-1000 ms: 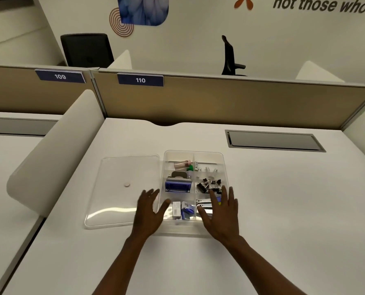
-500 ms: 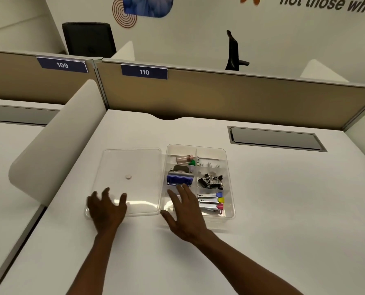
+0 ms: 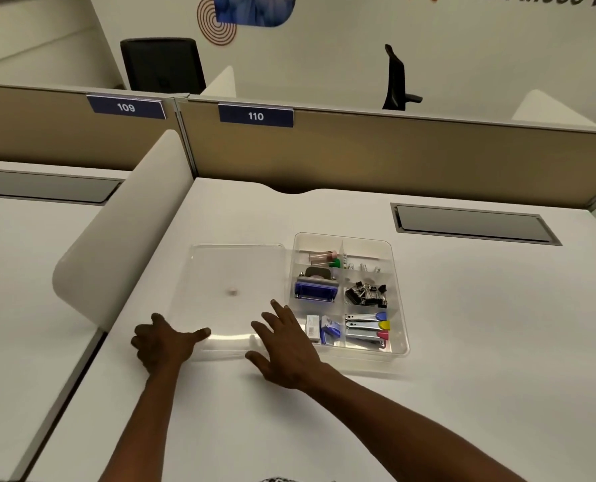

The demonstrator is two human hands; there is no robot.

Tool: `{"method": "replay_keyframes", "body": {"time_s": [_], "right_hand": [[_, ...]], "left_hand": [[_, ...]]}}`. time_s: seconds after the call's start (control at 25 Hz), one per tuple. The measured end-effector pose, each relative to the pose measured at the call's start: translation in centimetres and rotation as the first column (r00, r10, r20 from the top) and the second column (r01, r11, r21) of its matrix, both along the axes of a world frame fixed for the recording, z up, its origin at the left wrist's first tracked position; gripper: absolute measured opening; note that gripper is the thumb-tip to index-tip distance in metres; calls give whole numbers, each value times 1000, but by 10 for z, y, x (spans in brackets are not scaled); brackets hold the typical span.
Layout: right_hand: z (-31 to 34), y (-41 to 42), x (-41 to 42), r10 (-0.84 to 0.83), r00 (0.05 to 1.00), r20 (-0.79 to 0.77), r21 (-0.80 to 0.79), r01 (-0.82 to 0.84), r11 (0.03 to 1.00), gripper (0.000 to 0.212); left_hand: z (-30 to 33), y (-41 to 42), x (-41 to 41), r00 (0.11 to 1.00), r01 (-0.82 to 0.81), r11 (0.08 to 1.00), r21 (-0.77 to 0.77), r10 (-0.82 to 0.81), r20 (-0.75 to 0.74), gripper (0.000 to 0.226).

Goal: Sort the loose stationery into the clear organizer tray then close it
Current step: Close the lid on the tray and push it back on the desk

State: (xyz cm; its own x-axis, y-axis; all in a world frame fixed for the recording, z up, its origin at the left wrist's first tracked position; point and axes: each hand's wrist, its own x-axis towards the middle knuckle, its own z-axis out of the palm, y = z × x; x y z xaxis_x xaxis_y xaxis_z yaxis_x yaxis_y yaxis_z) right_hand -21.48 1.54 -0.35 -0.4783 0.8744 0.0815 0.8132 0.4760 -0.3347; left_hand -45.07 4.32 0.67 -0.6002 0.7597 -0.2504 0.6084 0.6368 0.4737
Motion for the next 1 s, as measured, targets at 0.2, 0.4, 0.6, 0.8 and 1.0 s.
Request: {"method": "replay_keyframes", "body": {"time_s": [0.2, 0.4, 0.6, 0.8, 1.0], "right_hand": [[22, 0, -17, -114, 967, -229, -162, 77, 984, 65], [77, 2, -35, -356, 740, -571, -435, 95, 896, 70], [120, 8, -15, -574, 516, -636, -596, 144, 790, 82], [135, 6, 13, -600, 383, -702, -602, 131, 788, 61], [132, 6, 43, -597, 181, -781, -572, 173, 802, 23]], "left_hand": [[33, -3, 5, 979, -54, 925, 376, -26, 204, 65], [82, -16, 52, 807, -136, 779, 613, -272, 525, 44], [95, -19, 84, 561, 54, 745, 665, -574, 597, 77], [85, -17, 108, 413, 290, 704, 648, -703, 579, 56], [70, -11, 114, 483, 487, 698, 525, -716, 503, 48]]}}
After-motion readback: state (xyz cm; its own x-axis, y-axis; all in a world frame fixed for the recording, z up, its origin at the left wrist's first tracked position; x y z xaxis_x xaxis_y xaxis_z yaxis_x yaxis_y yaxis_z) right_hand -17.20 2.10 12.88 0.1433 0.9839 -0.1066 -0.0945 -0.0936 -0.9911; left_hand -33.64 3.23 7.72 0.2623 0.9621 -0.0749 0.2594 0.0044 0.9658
